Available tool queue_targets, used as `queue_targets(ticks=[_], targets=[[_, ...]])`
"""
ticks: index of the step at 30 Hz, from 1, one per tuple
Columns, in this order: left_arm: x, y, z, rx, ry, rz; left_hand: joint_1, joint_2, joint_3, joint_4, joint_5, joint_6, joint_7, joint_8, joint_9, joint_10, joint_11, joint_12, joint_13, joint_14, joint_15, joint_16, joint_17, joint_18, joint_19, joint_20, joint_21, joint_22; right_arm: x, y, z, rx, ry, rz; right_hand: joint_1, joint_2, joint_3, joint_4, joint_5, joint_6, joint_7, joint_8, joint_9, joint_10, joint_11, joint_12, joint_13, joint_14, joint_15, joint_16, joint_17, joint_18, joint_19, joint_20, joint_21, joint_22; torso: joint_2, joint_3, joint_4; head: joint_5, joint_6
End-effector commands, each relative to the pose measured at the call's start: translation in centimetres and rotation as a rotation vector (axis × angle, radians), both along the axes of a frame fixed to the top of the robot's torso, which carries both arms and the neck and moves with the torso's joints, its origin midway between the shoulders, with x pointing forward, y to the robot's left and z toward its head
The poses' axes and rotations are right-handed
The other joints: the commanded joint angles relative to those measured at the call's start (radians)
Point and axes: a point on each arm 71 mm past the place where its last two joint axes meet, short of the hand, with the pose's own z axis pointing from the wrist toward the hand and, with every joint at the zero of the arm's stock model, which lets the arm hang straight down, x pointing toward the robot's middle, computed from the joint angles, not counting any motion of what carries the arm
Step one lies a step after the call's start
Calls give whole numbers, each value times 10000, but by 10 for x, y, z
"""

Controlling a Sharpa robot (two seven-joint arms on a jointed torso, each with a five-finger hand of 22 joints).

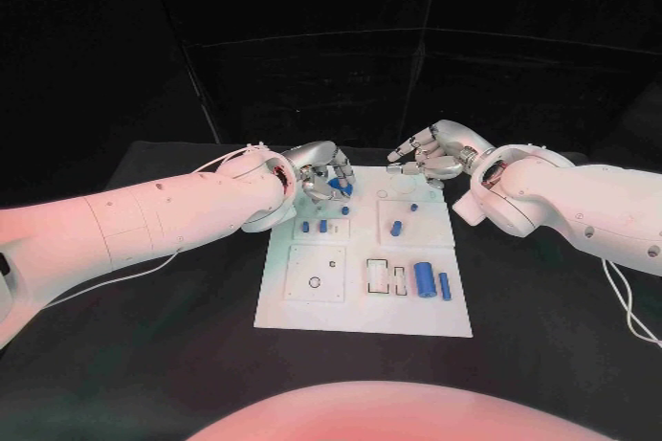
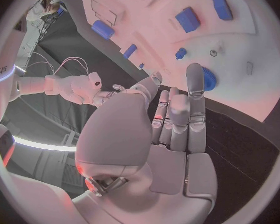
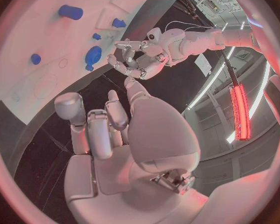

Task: Assemble the parts on the task board

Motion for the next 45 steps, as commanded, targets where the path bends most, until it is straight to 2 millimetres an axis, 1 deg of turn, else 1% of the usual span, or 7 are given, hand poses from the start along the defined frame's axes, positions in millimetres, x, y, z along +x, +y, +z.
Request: queue_targets(ticks=[1, 9, 15, 24, 32, 39, 45], targets=[[0, -8, -1, 1112, -772, -835, -17, -107, -116, 22, 21, 207, -53, -188, -155, 147, -50, -207, -238, 471, -68, 747, 706, -239, 629, -71, 1110, 985, 0, 2, 1, 59, -28, 125, 22, 63, -24, 13, 41, -91, -12, 57, -15, -72, -7, -54, -8, 580, -65, -34, 723, 186, -60, -12, -45, -14, -5, -4, 13, -19, -12], [5, -15, -13, 2467, -394, -968, -43, -125, -256, 45, 8, 542, -138, -447, -362, 321, -110, -510, -568, 683, -245, 922, 720, -320, 1001, -229, 1656, 1481, 0, 3, 1, 68, -35, 147, 22, 63, -24, 13, 41, -91, -12, 57, -15, -72, -7, -54, -8, 580, -65, -34, 723, 186, -60, -12, -45, -14, -7, -6, -1, -38, -27], [8, -17, -17, 2914, -195, -970, -33, -85, -265, 55, 11, 683, -145, -526, -426, 475, -132, -583, -666, 726, -255, 927, 667, -352, 1090, -262, 1801, 1625, 0, 3, 2, 79, -56, 147, 22, 63, -24, 13, 41, -91, -12, 57, -15, -72, -7, -54, -8, 580, -65, -34, 723, 186, -60, -12, -45, -14, -6, -7, -9, -65, -25], [10, -21, -21, 3309, 91, -928, -23, -10, -238, 77, 11, 964, -142, -637, -521, 800, -154, -718, -827, 746, -234, 846, 455, -415, 1212, -278, 2051, 1882, 0, 3, 2, 98, -118, 98, 33, 70, -24, 12, 52, -92, -11, 63, -15, -84, -7, -66, -21, 577, -65, -42, 712, 189, -66, -12, -56, -29, -9, 3, 22, -112, -43], [11, -25, -24, 3430, 206, -884, 36, 81, -140, 72, 12, 1165, -114, -715, -586, 1047, -131, -837, -944, 756, -197, 816, 340, -439, 1272, -256, 2138, 1976, 1, 4, 2, 102, -127, 101, 33, 70, -24, 12, 52, -92, -11, 63, -15, -84, -7, -66, -21, 577, -65, -42, 712, 189, -66, -12, -56, -29, -13, -3, 9, -100, -72], [10, -28, -26, 3524, 365, -1051, 29, 111, -69, 88, 12, 1401, -161, -756, -630, 1306, -165, -949, -1042, 763, -220, 815, 266, -451, 1309, -263, 2236, 2087, 1, 4, 2, 99, -116, 114, 36, 74, -26, 15, 58, -97, -10, 65, -16, -88, -6, -70, -25, 575, -64, -49, 703, 191, -71, -12, -64, -40, -17, 7, 24, -115, -85], [11, -31, -27, 3549, 427, -1141, 44, 158, 6, 90, 13, 1521, -171, -795, -661, 1482, -180, -1016, -1096, 767, -229, 823, 231, -464, 1332, -271, 2310, 2169, 1, 5, 2, 95, -101, 132, 36, 74, -26, 15, 58, -97, -10, 65, -16, -88, -6, -70, -25, 575, -64, -49, 703, 191, -71, -12, -64, -40, -13, 0, 22, -105, -93]])
